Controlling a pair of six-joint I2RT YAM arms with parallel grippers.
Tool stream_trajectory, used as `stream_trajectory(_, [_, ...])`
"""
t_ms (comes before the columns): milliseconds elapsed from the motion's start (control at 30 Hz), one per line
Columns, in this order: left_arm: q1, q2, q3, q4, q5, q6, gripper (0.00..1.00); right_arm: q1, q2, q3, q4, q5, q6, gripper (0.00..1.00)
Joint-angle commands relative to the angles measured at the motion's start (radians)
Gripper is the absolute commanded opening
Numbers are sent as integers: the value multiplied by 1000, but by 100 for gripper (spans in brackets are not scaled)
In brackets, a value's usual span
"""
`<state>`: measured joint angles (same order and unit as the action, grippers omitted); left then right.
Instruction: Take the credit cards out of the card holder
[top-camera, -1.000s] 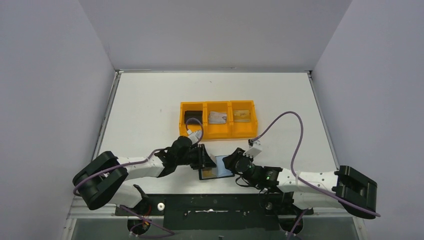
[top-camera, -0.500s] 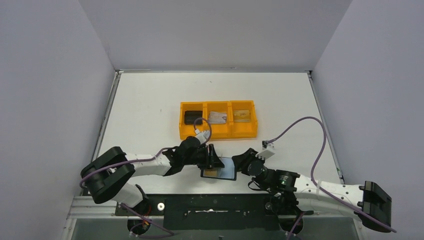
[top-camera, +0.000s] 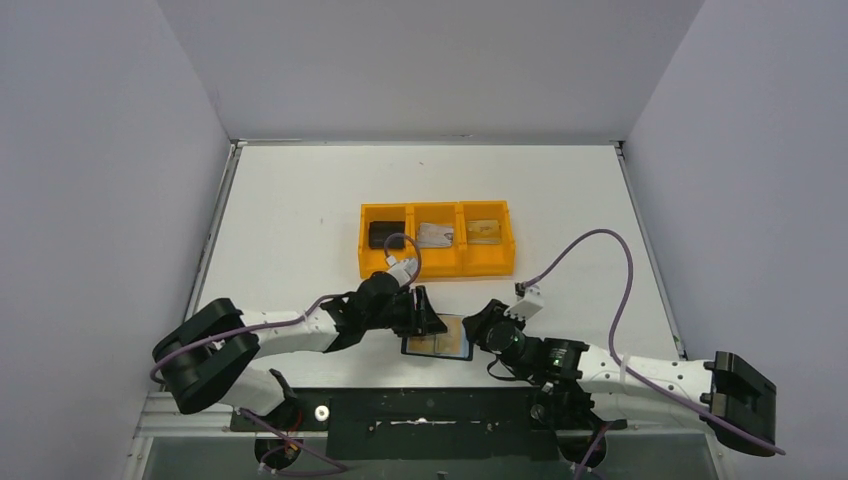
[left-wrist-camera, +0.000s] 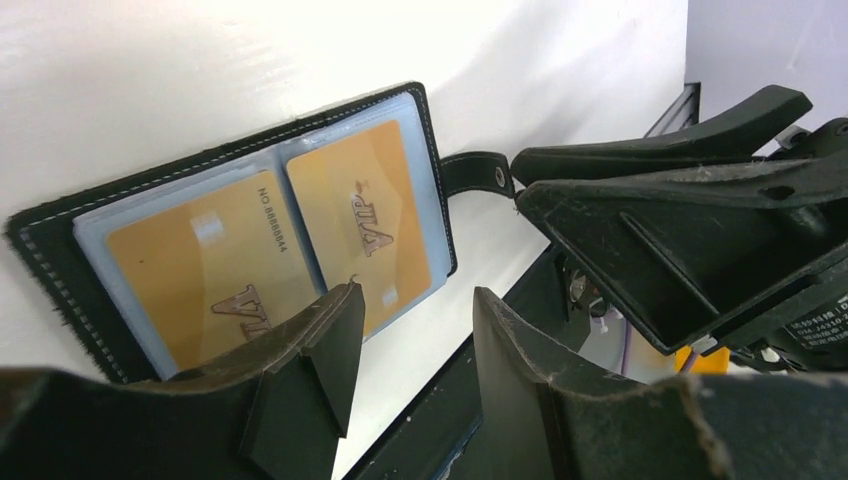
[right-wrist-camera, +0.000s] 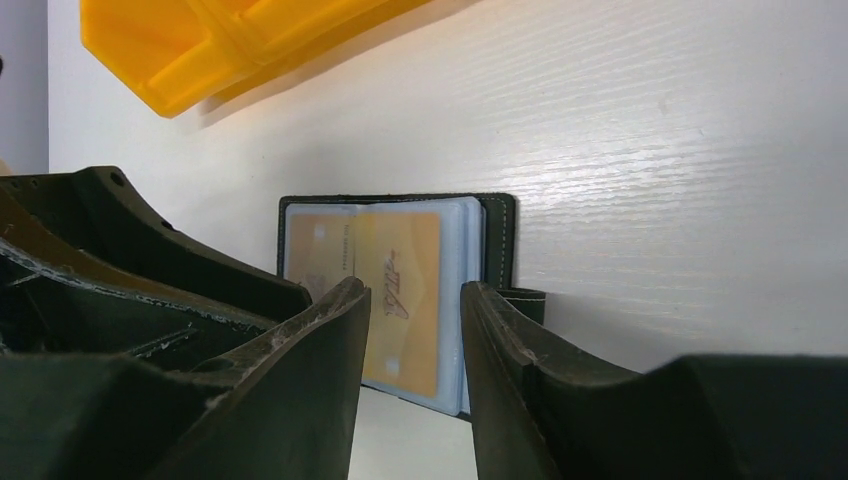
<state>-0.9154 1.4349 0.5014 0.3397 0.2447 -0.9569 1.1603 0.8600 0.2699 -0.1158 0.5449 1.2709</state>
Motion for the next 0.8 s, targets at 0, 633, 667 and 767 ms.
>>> stream_trajectory(0, [1, -101, 20, -66, -100, 25, 43, 11, 36, 80, 29, -2, -47, 39])
stream_trajectory(633, [68, -239, -71, -86, -107, 22, 53, 5, 364, 136, 46, -80, 12, 34])
stream_trajectory(667, [68, -233, -68, -78, -97, 20, 53, -1, 376, 125, 61, -95, 15, 32])
stream_trajectory(767, [68, -208, -64, -51, -76, 21, 53, -3, 405, 95, 69, -104, 67, 23])
